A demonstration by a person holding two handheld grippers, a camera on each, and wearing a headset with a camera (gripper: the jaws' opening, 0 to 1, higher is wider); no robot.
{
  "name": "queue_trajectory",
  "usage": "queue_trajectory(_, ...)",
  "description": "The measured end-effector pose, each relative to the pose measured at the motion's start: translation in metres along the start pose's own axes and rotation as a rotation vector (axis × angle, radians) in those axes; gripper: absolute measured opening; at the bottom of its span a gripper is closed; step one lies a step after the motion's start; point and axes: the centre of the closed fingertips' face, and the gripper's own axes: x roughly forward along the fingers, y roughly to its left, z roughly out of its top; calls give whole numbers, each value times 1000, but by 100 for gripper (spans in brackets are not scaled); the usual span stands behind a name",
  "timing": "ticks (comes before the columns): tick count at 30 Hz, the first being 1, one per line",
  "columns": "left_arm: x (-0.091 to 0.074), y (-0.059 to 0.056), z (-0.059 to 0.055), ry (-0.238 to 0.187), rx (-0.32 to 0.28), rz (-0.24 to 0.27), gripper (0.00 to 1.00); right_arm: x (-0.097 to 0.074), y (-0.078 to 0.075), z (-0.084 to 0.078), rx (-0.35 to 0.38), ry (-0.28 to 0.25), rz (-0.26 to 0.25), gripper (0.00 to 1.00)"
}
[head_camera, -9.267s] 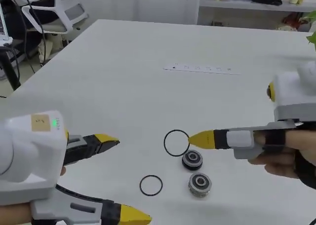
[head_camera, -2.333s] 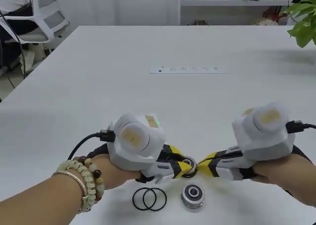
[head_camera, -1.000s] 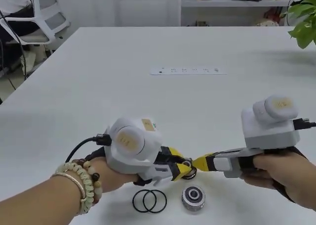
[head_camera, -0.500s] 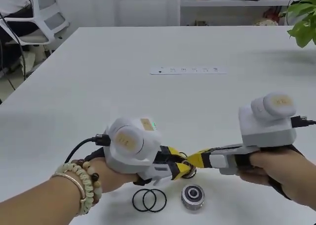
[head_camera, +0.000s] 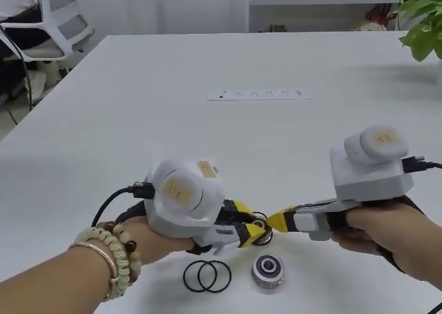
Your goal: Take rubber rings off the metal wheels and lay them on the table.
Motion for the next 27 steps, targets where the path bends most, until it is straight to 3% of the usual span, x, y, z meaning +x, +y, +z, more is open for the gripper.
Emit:
queue_trajectory(15, -16, -7, 11, 35, 35, -61, 37, -4, -2, 3, 17, -5, -2, 0)
queue_trajectory(19, -27, -10, 24, 20, 46, -78, 43, -5, -1, 6, 20, -12, -2, 0)
queue_trajectory(23, -40, -4, 44, -13, 54, -64, 50, -5, 1, 8, 17, -17, 1, 0)
queue_trajectory(27, -56, -1, 56, -15, 78, -51, 53, -6, 1, 8, 18, -15, 5, 0)
